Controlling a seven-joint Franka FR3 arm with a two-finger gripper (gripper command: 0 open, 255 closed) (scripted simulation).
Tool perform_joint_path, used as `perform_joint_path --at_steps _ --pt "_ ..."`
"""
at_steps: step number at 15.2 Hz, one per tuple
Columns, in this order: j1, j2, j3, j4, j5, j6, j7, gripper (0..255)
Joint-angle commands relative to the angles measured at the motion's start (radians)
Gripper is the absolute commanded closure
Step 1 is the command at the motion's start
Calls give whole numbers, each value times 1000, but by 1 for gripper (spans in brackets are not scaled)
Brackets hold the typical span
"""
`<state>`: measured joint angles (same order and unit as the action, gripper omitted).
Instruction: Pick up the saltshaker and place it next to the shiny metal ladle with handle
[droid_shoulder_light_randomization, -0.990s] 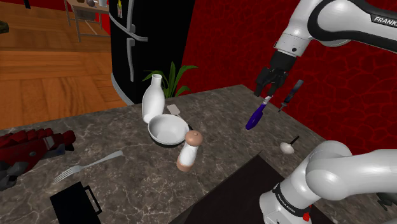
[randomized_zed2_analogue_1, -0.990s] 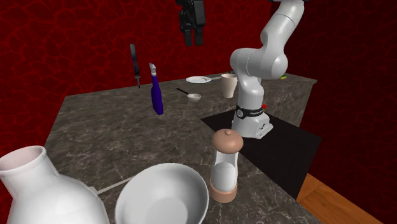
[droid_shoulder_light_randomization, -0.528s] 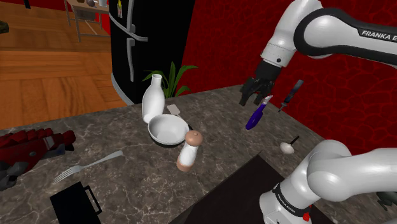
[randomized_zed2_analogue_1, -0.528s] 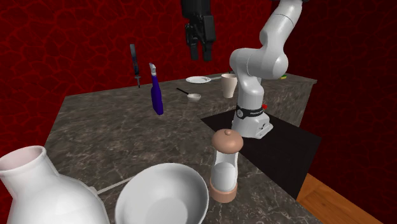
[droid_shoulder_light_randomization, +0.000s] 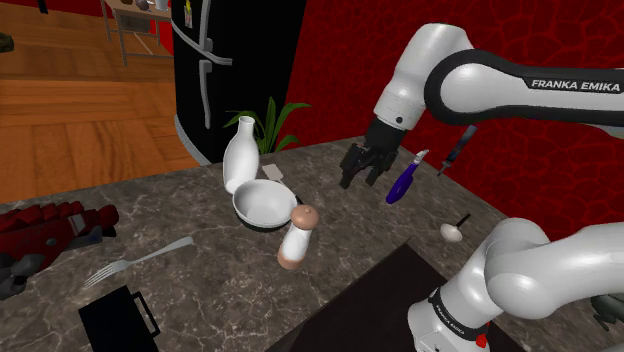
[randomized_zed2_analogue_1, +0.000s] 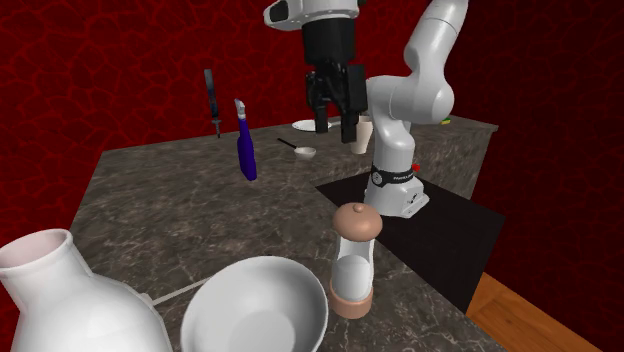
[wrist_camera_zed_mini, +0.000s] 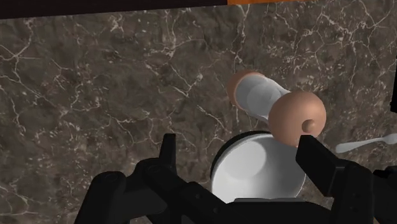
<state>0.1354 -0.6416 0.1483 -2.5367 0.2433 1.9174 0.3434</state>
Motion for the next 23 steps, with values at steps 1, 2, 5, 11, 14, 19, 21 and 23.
perform_joint_path --at_steps 1,2,5,11,14,19,21,23 --pt "19 39 36 2 25 56 29 0" --pt "28 61 54 1 36 85 42 0" --pt "52 132 109 7 63 175 81 0" --pt "71 228 167 1 85 299 117 0" --pt "73 255 177 -19 90 346 116 0" --pt "75 270 182 -28 93 371 116 0" --pt "75 270 182 -28 93 371 116 0" --pt "75 270 182 -28 93 371 116 0"
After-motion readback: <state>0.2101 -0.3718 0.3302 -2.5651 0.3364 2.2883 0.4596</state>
